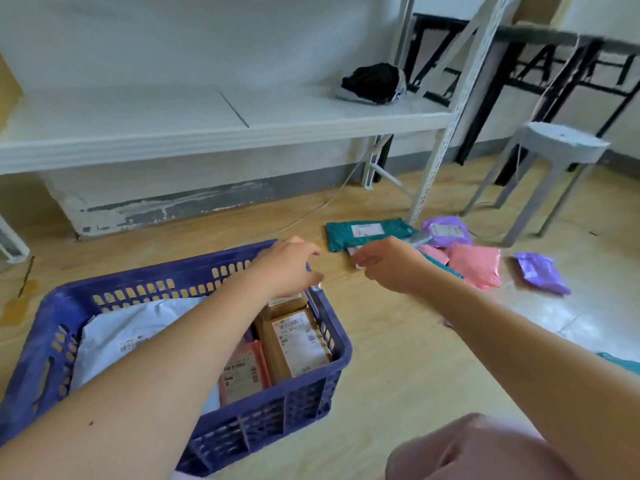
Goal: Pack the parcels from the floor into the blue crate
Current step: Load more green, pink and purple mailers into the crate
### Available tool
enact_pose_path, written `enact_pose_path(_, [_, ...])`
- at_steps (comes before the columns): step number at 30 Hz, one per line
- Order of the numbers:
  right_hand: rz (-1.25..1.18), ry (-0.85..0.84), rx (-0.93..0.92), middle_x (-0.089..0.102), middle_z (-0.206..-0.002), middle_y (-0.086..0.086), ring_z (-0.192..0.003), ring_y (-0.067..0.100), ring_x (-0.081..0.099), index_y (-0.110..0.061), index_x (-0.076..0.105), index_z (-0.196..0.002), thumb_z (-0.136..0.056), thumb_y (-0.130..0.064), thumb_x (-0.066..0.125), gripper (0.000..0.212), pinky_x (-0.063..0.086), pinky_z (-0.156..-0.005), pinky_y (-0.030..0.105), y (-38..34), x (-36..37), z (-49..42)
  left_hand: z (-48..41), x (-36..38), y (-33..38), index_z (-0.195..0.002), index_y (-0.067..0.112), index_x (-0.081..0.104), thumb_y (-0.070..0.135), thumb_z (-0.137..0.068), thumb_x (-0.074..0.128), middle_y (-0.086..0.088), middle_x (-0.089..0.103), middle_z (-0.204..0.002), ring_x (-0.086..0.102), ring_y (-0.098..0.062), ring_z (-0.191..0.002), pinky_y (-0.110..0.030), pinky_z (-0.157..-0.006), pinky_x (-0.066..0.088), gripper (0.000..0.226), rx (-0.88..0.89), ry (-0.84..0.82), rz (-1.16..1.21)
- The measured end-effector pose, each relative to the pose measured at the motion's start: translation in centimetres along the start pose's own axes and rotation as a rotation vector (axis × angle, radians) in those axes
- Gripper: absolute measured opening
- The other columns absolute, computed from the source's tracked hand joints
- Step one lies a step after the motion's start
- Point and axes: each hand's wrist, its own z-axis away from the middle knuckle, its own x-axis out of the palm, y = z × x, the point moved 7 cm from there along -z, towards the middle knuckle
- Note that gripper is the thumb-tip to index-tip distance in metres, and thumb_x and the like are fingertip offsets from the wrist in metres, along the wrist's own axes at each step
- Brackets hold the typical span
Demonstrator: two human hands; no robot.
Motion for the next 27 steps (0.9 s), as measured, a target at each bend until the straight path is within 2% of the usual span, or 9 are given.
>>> enact_pose_path(6, [-0.114,0.126,0.153,0.066,-0.116,0.007,-0.112,0.024,0.059,-0.012,0.068,-0.112,-0.089,-0.002,0.05,0.031,0.045,-0.097,0.031,7.2,-5.2,4.8,-0.5,-0.6,9.3,-0.139,0.027,0.039,0.042,-0.088,0.056,-0.001,0.036,-0.144,0.038,-0.022,-0.129,-0.042,-0.104,0.038,0.056,0.165,0.028,-0.028])
enact_pose_path(12, [-0.19,0.296,0.287,0.07,-0.107,0.003,-0.1,0.027,0.064,-0.015,0.073,-0.101,-0.085,0.002,0.048,0.034,0.05,-0.093,0.037,13.2,-9.3,9.6,-0.4,0.5,16.2,-0.138,0.027,0.04,0.039,-0.09,0.054,-0.001,0.037,-0.143,0.036,-0.021,-0.131,-0.042,-0.106,0.035,0.051,0.29,0.018,0.011])
enact_pose_path(15, [-0.216,0.373,0.334,0.07,-0.096,0.003,-0.099,0.027,0.065,-0.011,0.074,-0.097,-0.084,0.005,0.046,0.034,0.049,-0.095,0.037,15.8,-11.3,11.9,-0.4,1.4,19.2,-0.137,0.028,0.041,0.039,-0.09,0.054,-0.001,0.039,-0.142,0.037,-0.021,-0.13,-0.041,-0.105,0.034,0.05,0.347,0.034,-0.007])
enact_pose_path(18, [-0.225,0.399,0.366,0.07,-0.1,0.008,-0.099,0.027,0.065,-0.004,0.072,-0.101,-0.087,0.008,0.048,0.03,0.049,-0.096,0.039,18.3,-12.1,13.2,-1.2,2.0,21.6,-0.134,0.028,0.044,0.036,-0.089,0.055,-0.001,0.043,-0.138,0.04,-0.021,-0.128,-0.039,-0.106,0.034,0.048,0.39,0.081,0.005])
enact_pose_path(20, [-0.281,0.415,0.395,0.067,-0.093,0.007,-0.09,0.022,0.063,-0.003,0.071,-0.101,-0.085,0.01,0.049,0.03,0.049,-0.096,0.04,20.4,-12.0,13.5,-1.9,2.7,22.8,-0.134,0.027,0.044,0.034,-0.089,0.056,0.0,0.043,-0.138,0.04,-0.021,-0.127,-0.037,-0.105,0.033,0.047,0.41,0.116,0.024])
enact_pose_path(22, [-0.293,0.429,0.424,0.064,-0.085,0.0,-0.075,0.012,0.06,-0.005,0.072,-0.101,-0.084,0.01,0.048,0.032,0.051,-0.089,0.031,22.4,-11.6,13.6,-2.6,3.9,24.1,-0.135,0.027,0.043,0.032,-0.089,0.055,0.001,0.041,-0.139,0.039,-0.02,-0.128,-0.035,-0.105,0.031,0.048,0.434,0.137,0.027])
enact_pose_path(24, [-0.279,0.432,0.444,0.065,-0.082,-0.003,-0.066,0.004,0.059,-0.007,0.072,-0.101,-0.084,0.008,0.046,0.034,0.047,-0.07,0.017,24.1,-10.9,13.5,-3.6,5.2,25.1,-0.137,0.026,0.041,0.032,-0.089,0.055,0.004,0.039,-0.14,0.038,-0.019,-0.128,-0.033,-0.105,0.028,0.05,0.451,0.165,0.011])
enact_pose_path(25, [-0.28,0.433,0.452,0.068,-0.086,-0.001,-0.07,0.007,0.06,-0.008,0.072,-0.1,-0.085,0.008,0.045,0.035,0.044,-0.064,0.014,24.7,-10.6,13.3,-4.1,5.9,25.5,-0.138,0.026,0.039,0.032,-0.09,0.054,0.005,0.038,-0.141,0.037,-0.018,-0.129,-0.032,-0.105,0.028,0.051,0.455,0.177,0.003])
enact_pose_path(27, [-0.283,0.435,0.468,0.071,-0.101,0.004,-0.087,0.016,0.062,-0.01,0.073,-0.1,-0.085,0.005,0.043,0.037,0.044,-0.068,0.016,26.4,-10.0,12.5,-5.6,7.4,26.2,-0.139,0.026,0.038,0.033,-0.09,0.054,0.005,0.036,-0.143,0.036,-0.019,-0.13,-0.032,-0.107,0.026,0.053,0.455,0.176,-0.009])
